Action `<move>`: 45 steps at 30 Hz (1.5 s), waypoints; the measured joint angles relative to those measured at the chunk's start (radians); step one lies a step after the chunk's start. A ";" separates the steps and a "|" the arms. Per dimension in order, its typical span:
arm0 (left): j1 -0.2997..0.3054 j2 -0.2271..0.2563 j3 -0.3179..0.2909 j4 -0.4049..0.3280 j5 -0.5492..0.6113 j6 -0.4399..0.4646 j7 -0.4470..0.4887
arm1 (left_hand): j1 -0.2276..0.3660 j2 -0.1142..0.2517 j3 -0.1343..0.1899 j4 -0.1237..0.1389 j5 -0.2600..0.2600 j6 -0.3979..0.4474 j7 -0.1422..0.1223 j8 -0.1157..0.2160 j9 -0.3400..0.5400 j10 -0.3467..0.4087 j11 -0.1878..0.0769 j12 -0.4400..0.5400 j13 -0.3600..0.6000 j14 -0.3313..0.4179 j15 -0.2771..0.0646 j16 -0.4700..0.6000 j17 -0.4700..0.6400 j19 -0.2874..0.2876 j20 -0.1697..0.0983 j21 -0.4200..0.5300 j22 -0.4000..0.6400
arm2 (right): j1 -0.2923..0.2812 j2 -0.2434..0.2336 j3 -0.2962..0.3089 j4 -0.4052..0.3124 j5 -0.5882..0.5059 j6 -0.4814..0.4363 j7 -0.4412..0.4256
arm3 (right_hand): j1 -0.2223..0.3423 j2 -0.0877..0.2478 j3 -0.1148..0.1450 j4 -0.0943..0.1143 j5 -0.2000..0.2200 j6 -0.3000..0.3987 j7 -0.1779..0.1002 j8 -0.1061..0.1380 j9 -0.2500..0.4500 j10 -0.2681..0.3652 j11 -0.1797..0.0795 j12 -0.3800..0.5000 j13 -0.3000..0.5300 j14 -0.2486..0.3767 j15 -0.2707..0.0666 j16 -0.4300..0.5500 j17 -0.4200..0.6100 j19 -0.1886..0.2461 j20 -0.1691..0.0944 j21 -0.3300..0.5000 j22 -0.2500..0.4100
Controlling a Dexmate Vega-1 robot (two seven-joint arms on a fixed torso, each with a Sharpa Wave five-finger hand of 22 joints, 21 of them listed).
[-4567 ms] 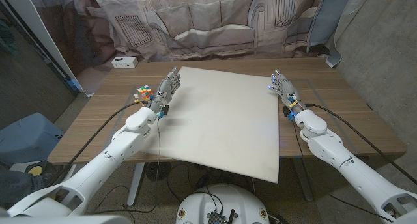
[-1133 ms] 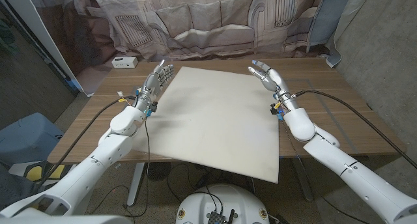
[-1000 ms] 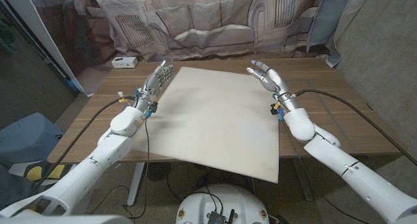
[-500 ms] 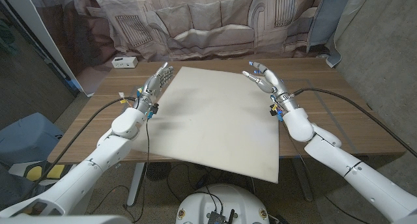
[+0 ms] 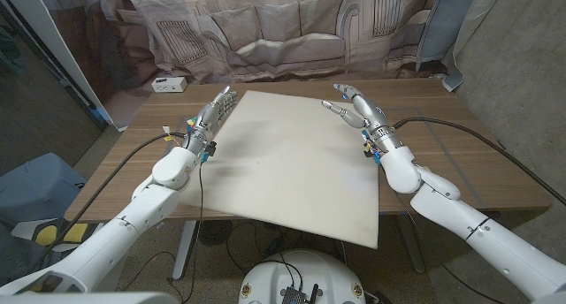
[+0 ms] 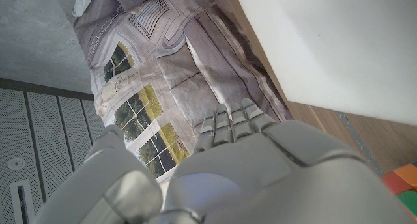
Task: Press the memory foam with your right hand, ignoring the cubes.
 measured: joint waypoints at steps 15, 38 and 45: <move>0.007 0.003 0.000 -0.012 0.007 0.001 0.009 | 0.000 0.000 0.000 0.000 -0.004 0.000 0.000 0.000 0.000 0.000 0.000 0.000 0.000 0.000 0.000 -0.004 0.000 0.000 0.000 0.000 0.000 | 0.029 -0.015 -0.043 -0.010 -0.092 -0.055 0.007 | 0.000 0.000 -0.004 -0.004 0.000 -0.023 0.013 -0.004 0.000 0.000 0.000 -0.004 0.000 -0.005 -0.005 0.000 0.000 0.000 0.000 -0.010 0.000; 0.031 0.004 -0.001 -0.048 0.023 0.008 0.041 | 0.005 0.005 0.000 -0.008 -0.004 0.007 -0.007 0.001 0.000 0.005 -0.005 -0.007 0.000 0.000 0.000 -0.004 0.000 0.000 0.000 0.000 0.000 | 0.062 -0.051 -0.098 -0.034 -0.187 -0.135 0.071 | -0.006 0.006 -0.005 -0.003 0.007 -0.014 -0.033 0.001 0.000 0.023 -0.028 0.004 0.000 0.017 -0.023 0.007 -0.005 -0.013 0.006 -0.049 0.000; 0.046 0.006 -0.005 -0.064 0.026 0.014 0.053 | 0.005 0.005 0.000 -0.008 -0.004 0.013 -0.013 0.001 0.000 0.011 0.000 -0.007 0.000 0.000 0.000 -0.004 0.000 0.000 0.000 0.000 0.000 | 0.075 -0.057 -0.115 -0.033 -0.217 -0.148 0.086 | -0.012 0.012 -0.009 0.000 0.007 -0.005 -0.023 0.005 0.000 0.067 -0.002 0.012 0.000 0.052 -0.019 0.019 -0.005 0.014 -0.003 -0.051 0.000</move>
